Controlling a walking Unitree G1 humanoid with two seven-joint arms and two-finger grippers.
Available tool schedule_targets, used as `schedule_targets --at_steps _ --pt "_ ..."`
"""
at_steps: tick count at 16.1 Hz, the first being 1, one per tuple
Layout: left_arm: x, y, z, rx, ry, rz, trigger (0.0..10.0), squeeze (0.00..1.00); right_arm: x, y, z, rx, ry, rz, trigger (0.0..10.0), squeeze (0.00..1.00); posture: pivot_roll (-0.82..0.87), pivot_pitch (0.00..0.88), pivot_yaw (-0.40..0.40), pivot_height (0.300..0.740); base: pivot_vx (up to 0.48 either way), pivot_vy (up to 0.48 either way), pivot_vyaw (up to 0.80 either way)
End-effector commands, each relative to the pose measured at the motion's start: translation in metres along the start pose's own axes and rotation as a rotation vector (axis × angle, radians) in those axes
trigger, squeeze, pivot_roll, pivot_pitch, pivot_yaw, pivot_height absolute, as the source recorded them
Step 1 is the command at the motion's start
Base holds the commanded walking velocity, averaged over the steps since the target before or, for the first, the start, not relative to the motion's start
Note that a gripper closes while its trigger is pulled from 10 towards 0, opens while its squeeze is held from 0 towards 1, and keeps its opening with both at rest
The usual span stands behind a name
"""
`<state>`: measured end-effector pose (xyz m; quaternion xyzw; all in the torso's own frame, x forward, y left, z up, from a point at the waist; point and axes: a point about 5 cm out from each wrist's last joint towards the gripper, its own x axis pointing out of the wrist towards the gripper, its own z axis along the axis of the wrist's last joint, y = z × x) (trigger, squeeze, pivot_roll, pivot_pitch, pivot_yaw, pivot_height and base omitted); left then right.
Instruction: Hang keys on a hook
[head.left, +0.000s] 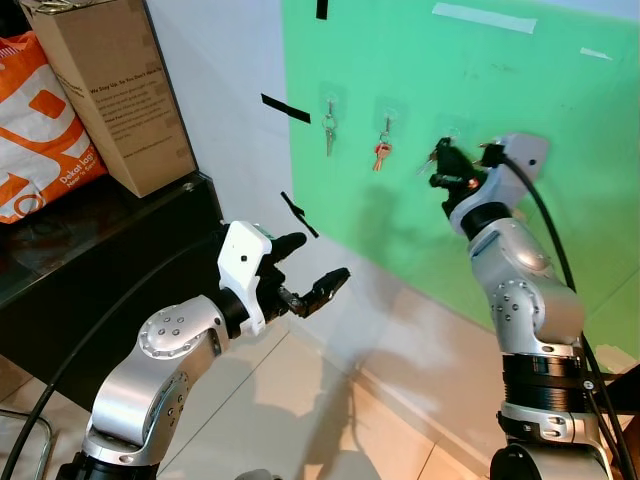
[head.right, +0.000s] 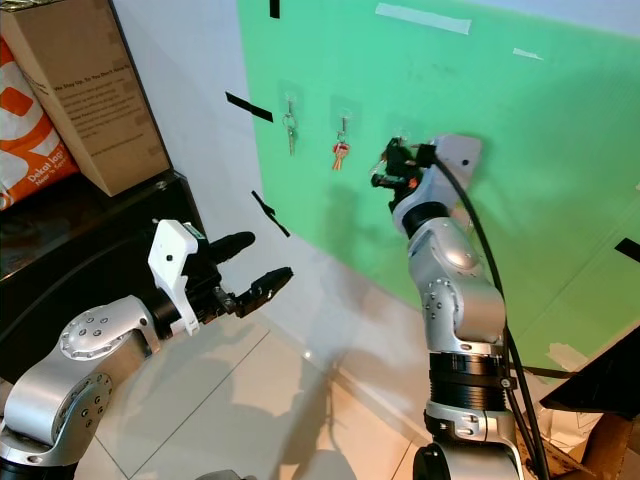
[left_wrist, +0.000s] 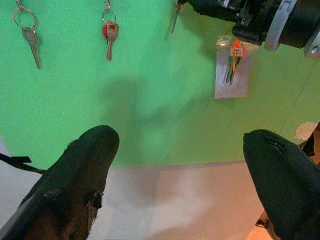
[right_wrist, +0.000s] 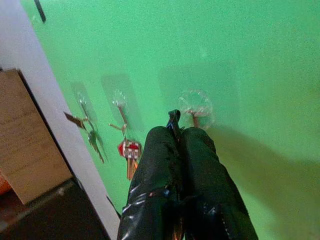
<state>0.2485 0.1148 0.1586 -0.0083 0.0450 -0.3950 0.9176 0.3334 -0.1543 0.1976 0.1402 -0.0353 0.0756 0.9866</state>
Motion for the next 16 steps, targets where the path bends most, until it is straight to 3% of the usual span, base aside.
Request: schedule_targets --at_steps 1,16 --pt "-0.001 -0.001 0.004 0.016 -0.002 -0.014 10.0 0.00 -0.001 -0.001 0.000 0.021 0.000 -0.007 10.0 0.00 0.03 0.000 0.061 0.740 0.000 0.000 0.00" --pt "-0.002 -0.002 0.004 0.018 0.007 -0.026 10.0 0.00 -0.003 -0.008 -0.016 0.150 0.114 -0.049 10.0 0.00 0.04 0.000 0.061 0.740 0.000 0.000 0.00"
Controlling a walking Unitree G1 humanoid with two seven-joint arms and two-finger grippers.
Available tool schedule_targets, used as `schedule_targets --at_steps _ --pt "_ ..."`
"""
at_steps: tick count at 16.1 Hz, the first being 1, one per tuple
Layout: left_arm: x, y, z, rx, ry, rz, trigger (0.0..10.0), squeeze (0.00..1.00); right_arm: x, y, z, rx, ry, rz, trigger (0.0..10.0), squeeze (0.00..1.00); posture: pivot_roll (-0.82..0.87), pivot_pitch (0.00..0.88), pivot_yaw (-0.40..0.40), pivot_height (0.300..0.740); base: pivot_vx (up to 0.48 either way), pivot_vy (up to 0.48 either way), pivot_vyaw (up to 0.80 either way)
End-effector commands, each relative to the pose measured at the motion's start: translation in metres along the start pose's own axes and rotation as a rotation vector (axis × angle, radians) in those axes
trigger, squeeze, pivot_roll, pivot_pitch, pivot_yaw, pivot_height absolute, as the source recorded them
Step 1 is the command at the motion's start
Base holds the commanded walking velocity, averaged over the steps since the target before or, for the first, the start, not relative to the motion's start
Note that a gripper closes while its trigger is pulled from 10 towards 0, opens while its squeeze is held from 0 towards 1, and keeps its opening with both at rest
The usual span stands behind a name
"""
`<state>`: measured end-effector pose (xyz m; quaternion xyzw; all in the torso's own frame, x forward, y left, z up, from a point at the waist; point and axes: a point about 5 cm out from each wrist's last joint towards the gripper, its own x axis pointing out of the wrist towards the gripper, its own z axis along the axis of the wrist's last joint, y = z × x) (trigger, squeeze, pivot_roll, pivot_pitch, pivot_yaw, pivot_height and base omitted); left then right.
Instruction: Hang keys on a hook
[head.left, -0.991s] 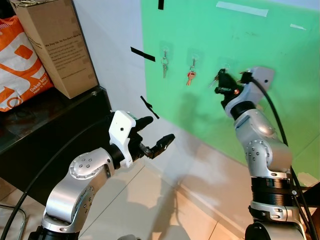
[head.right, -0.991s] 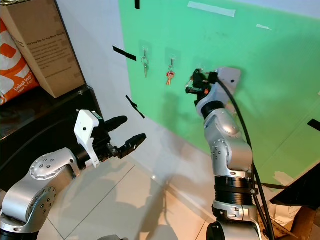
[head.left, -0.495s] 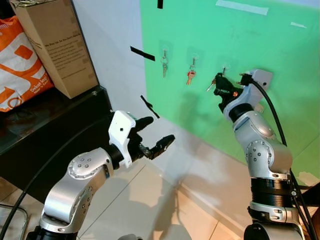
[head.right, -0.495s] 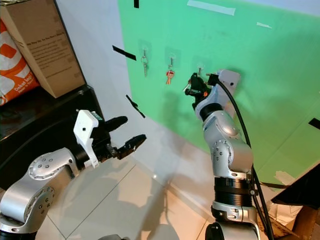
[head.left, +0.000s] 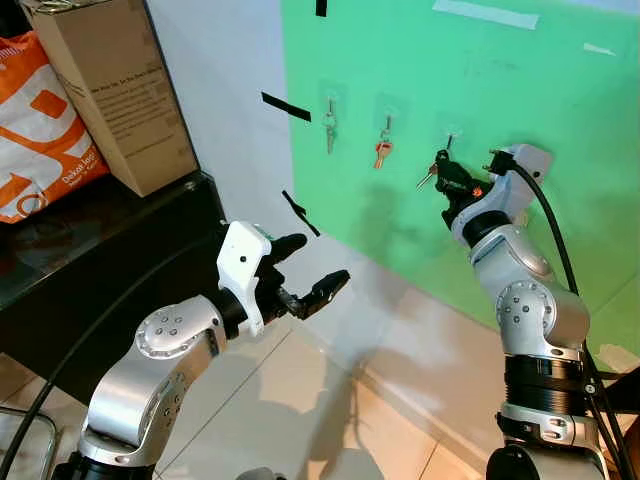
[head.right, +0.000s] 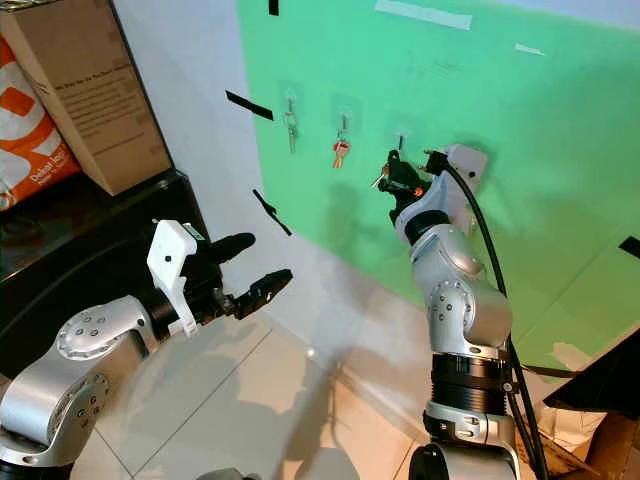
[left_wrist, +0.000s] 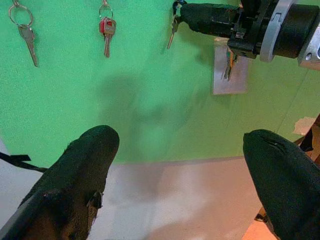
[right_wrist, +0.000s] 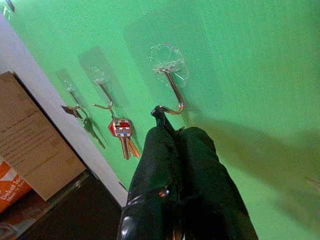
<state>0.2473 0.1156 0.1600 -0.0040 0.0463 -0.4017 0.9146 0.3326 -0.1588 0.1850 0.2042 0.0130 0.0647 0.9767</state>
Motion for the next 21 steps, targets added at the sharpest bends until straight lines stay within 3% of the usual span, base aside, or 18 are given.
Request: schedule_targets --at_steps 1,10,16,21 --pt "0.000 -0.002 0.002 0.011 0.001 -0.011 10.0 0.00 0.000 -0.001 -0.006 0.014 0.034 -0.011 10.0 0.00 0.04 0.000 0.061 0.740 0.000 0.000 0.00" --pt "-0.001 -0.002 0.003 0.016 -0.003 -0.005 10.0 0.00 0.001 0.001 -0.009 0.008 0.051 0.013 10.0 0.00 0.04 0.000 0.054 0.740 0.000 0.000 0.00" --pt "0.000 -0.003 0.004 0.015 -0.007 -0.008 10.0 0.00 -0.003 0.018 0.005 0.029 -0.031 0.167 10.0 0.00 0.04 0.000 0.054 0.740 0.000 0.000 0.00" --pt "-0.001 -0.003 0.004 0.014 -0.008 -0.006 10.0 0.00 0.001 0.013 0.007 0.035 -0.038 0.122 10.0 0.00 0.04 0.000 0.050 0.740 0.000 0.000 0.00"
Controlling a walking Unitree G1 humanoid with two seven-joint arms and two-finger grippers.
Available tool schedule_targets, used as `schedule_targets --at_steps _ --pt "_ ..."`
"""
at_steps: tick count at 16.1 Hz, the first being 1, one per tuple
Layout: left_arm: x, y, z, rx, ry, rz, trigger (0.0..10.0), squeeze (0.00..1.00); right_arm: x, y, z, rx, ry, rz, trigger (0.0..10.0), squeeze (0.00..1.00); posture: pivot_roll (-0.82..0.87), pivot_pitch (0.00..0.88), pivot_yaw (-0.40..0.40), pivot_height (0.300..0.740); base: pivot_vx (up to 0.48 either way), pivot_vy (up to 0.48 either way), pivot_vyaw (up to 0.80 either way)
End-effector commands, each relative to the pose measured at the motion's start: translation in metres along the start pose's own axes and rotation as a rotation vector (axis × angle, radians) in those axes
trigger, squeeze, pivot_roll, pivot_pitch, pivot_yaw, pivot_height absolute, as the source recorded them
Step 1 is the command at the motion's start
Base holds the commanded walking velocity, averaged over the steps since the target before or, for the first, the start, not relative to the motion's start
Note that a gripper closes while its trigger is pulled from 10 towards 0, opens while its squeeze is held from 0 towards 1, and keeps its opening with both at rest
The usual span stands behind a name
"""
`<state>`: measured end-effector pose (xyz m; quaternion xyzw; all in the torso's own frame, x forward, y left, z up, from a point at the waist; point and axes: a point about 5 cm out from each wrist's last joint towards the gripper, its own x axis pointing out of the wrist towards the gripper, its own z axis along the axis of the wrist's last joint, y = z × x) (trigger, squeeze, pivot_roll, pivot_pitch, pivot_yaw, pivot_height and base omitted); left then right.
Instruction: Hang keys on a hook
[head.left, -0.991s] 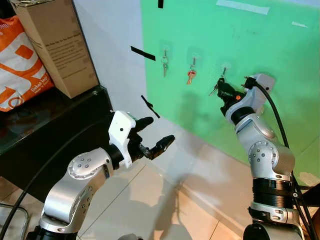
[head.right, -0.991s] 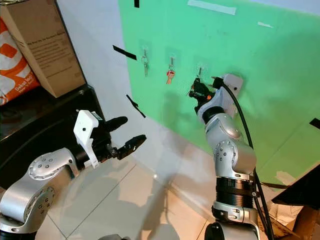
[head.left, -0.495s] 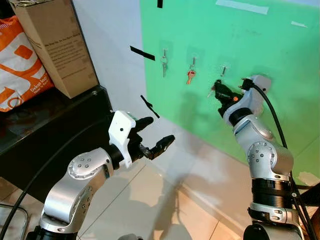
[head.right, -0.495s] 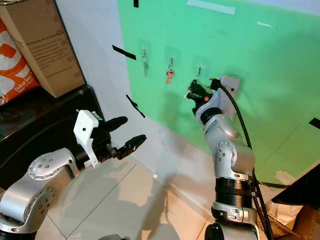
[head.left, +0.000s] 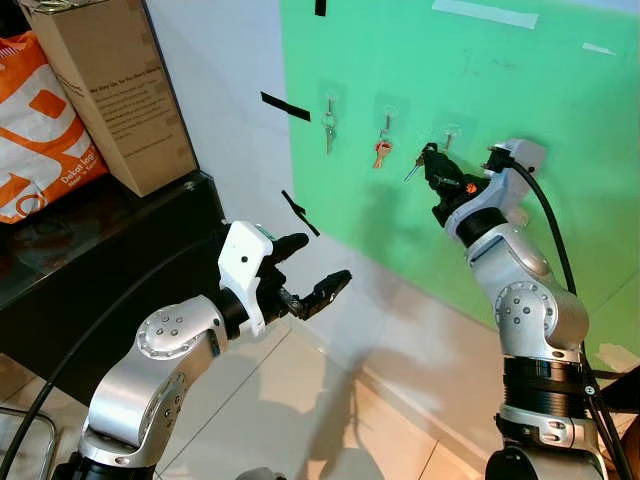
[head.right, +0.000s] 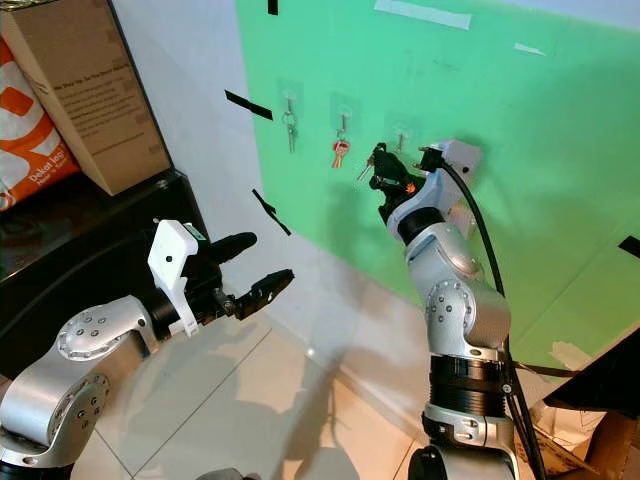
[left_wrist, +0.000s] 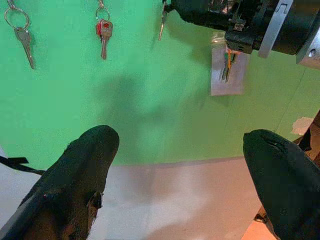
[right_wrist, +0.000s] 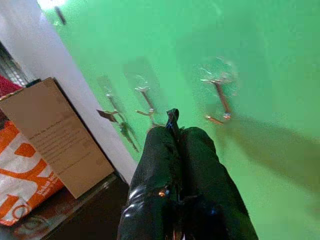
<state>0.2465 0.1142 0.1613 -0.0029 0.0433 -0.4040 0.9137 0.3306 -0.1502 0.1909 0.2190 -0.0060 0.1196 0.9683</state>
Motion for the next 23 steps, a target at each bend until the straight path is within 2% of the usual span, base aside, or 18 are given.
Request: schedule_targets --at_steps 1,7,11,17,23 --pt "-0.001 -0.001 0.003 0.009 -0.003 -0.001 10.0 0.00 0.003 0.000 0.004 0.010 -0.013 -0.019 10.0 0.00 0.04 0.000 0.051 0.740 0.000 0.000 0.00" --pt "-0.002 -0.001 0.003 0.009 -0.002 -0.003 10.0 0.00 0.004 -0.012 0.005 0.056 -0.025 -0.100 10.0 0.00 0.04 0.000 0.054 0.740 0.000 0.000 0.00" --pt "-0.001 -0.001 0.003 0.009 -0.002 -0.007 10.0 0.00 0.003 -0.010 0.007 0.052 -0.020 -0.061 10.0 0.00 0.04 0.000 0.054 0.740 0.000 0.000 0.00" --pt "-0.001 -0.002 0.003 0.010 -0.001 -0.008 10.0 0.00 0.003 0.004 0.000 0.046 0.026 0.041 10.0 0.00 0.04 0.000 0.053 0.740 0.000 0.000 0.00" --pt "-0.001 -0.002 0.003 0.010 -0.002 -0.010 10.0 0.00 0.003 -0.004 0.011 0.095 -0.030 -0.010 10.0 0.00 0.04 0.000 0.054 0.740 0.000 0.000 0.00"
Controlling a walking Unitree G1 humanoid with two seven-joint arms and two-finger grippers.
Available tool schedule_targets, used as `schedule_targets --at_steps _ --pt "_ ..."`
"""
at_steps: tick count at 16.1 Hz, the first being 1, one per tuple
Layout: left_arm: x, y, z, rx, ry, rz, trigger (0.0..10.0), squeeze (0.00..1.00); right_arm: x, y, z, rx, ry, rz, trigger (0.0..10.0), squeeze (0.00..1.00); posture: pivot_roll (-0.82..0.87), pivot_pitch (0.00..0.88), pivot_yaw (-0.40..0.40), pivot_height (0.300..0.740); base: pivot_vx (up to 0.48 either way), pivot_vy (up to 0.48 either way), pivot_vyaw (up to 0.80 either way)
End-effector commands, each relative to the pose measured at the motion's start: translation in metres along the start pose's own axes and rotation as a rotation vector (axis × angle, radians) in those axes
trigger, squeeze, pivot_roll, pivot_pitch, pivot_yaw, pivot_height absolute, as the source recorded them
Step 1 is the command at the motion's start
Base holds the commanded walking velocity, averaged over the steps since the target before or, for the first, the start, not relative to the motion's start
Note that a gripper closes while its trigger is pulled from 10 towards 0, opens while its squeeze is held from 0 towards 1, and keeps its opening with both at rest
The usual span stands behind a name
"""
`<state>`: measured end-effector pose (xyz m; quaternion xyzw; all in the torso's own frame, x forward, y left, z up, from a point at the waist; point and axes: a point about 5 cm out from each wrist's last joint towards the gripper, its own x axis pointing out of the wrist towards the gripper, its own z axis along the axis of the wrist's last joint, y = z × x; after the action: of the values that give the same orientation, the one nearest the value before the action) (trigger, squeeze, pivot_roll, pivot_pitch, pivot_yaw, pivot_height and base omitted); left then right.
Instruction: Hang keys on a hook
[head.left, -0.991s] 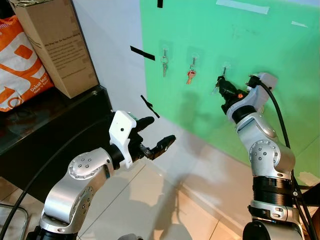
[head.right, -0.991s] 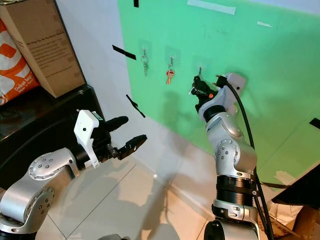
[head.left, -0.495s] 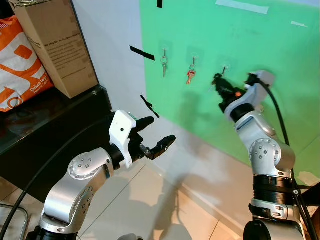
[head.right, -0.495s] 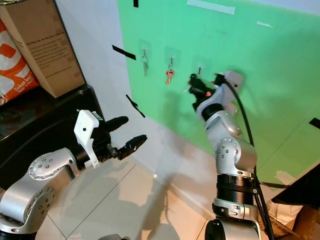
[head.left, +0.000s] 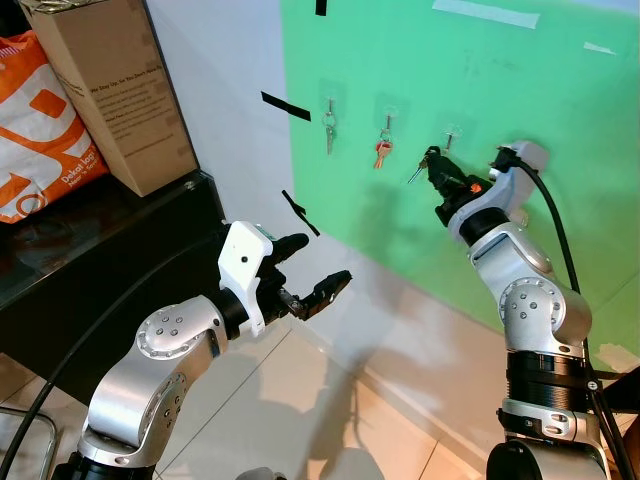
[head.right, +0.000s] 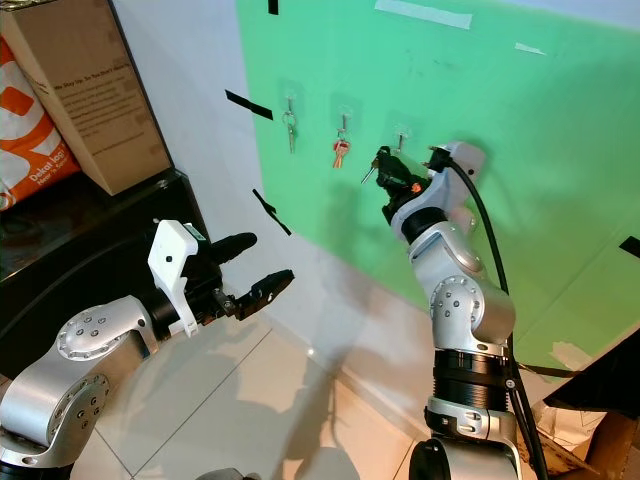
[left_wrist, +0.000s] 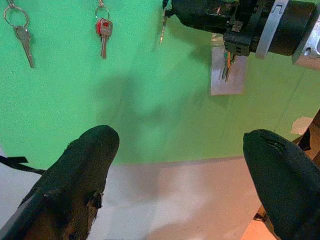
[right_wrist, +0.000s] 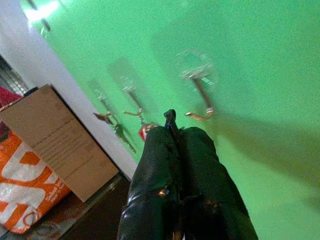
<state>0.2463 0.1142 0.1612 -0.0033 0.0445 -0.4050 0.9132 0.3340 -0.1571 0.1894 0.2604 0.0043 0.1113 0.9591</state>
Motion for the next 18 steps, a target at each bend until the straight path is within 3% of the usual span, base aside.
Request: schedule_targets --at_steps 1,14,18 --pt "-0.001 -0.002 0.003 0.011 -0.004 -0.008 10.0 0.00 0.002 0.004 0.009 0.016 -0.039 0.001 10.0 0.00 0.04 0.000 0.053 0.740 0.000 0.000 0.00" --pt "-0.002 -0.002 0.004 0.008 -0.001 -0.013 10.0 0.00 0.002 -0.014 0.001 0.113 -0.005 -0.127 10.0 0.00 0.04 0.000 0.057 0.740 0.000 0.000 0.00" --pt "-0.002 -0.003 0.004 0.008 0.000 -0.014 10.0 0.00 0.001 -0.016 -0.003 0.089 0.017 -0.136 10.0 0.00 0.04 0.000 0.057 0.740 0.000 0.000 0.00"
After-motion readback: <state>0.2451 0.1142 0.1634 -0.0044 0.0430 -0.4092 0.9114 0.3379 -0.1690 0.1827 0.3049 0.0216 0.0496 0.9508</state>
